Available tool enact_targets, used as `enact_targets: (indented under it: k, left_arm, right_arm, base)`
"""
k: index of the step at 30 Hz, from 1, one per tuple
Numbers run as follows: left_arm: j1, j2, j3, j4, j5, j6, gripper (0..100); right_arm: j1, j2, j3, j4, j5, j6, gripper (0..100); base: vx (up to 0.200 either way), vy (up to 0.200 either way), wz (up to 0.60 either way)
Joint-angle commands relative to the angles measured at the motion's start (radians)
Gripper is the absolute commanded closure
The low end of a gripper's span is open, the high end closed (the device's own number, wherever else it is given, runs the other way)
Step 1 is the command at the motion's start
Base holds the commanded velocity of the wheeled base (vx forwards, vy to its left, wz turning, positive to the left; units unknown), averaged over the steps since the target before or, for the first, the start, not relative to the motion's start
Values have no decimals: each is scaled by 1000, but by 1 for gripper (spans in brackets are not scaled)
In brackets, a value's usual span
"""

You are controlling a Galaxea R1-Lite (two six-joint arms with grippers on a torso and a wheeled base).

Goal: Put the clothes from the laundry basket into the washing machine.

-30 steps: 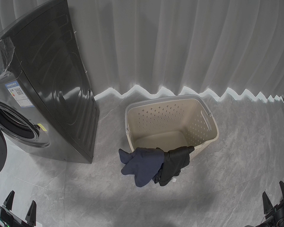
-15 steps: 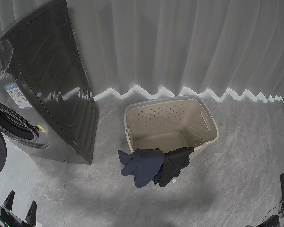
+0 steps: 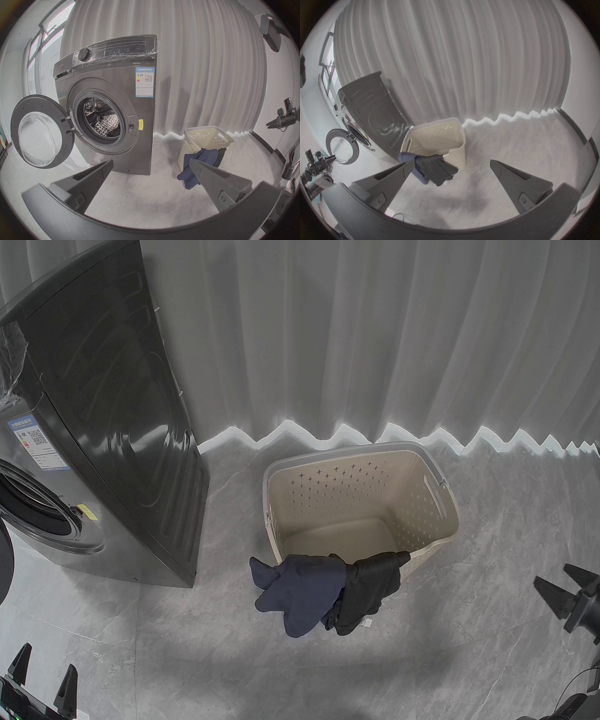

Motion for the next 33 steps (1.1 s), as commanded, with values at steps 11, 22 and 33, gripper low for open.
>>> enact_targets:
  k: [11,22,33]
  left_arm:
    - [0,-9,16,0,0,-4,0]
    - [0,-9,16,0,0,-5,0]
    - [0,-9,16,0,0,-5,0]
  right_arm:
    - [289,673,9,-325,-72,111,0]
    - [399,991,-101,-483,-162,172,0]
    - [408,1230,-206,-649,-165,166,0]
  base:
    - [0,0,0]
    - [0,0,0]
    - [0,0,0]
